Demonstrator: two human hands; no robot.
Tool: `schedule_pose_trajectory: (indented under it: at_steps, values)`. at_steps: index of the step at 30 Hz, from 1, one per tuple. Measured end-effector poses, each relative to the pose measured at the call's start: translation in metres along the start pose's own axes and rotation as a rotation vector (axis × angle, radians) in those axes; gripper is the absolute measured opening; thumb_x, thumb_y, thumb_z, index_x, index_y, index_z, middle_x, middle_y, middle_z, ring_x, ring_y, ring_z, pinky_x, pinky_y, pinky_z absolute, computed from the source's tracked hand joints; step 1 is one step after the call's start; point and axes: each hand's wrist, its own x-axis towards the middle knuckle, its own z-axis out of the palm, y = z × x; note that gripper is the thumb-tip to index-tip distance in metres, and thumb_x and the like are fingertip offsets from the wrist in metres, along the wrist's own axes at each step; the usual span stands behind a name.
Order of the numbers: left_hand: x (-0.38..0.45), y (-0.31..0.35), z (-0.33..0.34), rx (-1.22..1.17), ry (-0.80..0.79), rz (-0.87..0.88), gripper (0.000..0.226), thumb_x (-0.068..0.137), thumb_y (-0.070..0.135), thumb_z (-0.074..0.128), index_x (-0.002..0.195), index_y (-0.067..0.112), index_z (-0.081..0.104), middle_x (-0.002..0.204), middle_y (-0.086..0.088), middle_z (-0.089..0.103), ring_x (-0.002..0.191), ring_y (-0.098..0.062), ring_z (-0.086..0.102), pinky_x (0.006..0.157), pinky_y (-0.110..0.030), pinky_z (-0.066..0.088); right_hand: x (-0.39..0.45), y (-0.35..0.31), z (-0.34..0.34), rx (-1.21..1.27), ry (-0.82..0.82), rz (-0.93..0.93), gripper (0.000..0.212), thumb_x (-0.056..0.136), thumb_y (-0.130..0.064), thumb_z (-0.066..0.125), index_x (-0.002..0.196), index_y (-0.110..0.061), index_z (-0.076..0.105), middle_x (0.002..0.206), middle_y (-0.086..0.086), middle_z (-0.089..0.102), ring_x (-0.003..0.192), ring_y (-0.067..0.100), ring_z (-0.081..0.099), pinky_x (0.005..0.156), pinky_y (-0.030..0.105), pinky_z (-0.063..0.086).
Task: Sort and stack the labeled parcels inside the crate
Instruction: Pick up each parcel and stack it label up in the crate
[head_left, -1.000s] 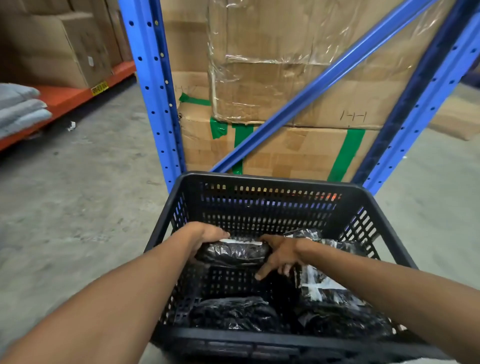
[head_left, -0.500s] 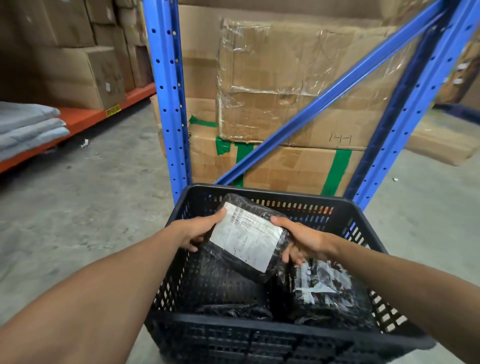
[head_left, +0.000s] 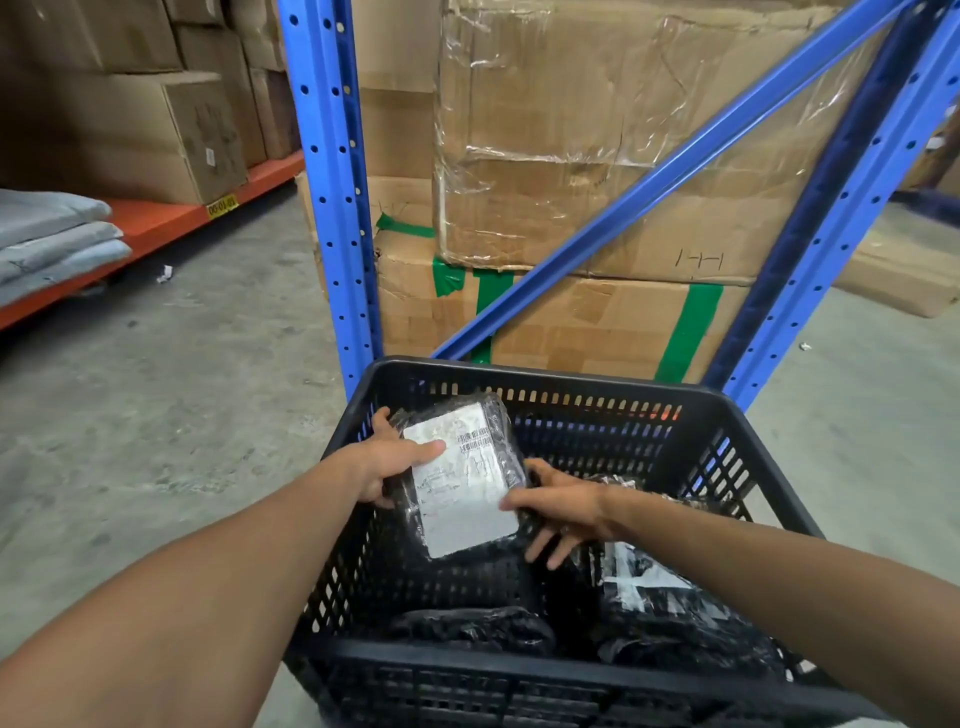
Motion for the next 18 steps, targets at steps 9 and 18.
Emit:
schedule_pose_trajectory:
  at_steps: [9,18]
  values:
    - [0.041,-0.025,0.020,0.174,0.088,-0.090,0.071,0.088,0.023,0.058,0.149,0.002,0.027,0.148,-0.017,0.042,0.133,-0.033,0.044,0.110,-0.040,0.037,0.047,0.018,0.040,0.201,0.026,0.267,0.058,0.098,-0.016,0.059,0.146,0.002,0.032,0.152,0.014,0.034,0.120,0.040,0.057,0.083,0.045,0.061]
    - [0.072,-0.060,0.046,0.211,0.160,-0.070,0.054,0.097,0.013,0.041,0.150,0.008,0.033,0.154,-0.013,0.038,0.139,-0.030,0.039,0.111,-0.030,0.034,0.092,0.048,0.047,0.200,0.060,0.365,0.055,0.099,-0.019,0.058,0.147,-0.002,0.039,0.160,0.013,0.031,0.098,0.036,0.068,0.070,0.042,0.063]
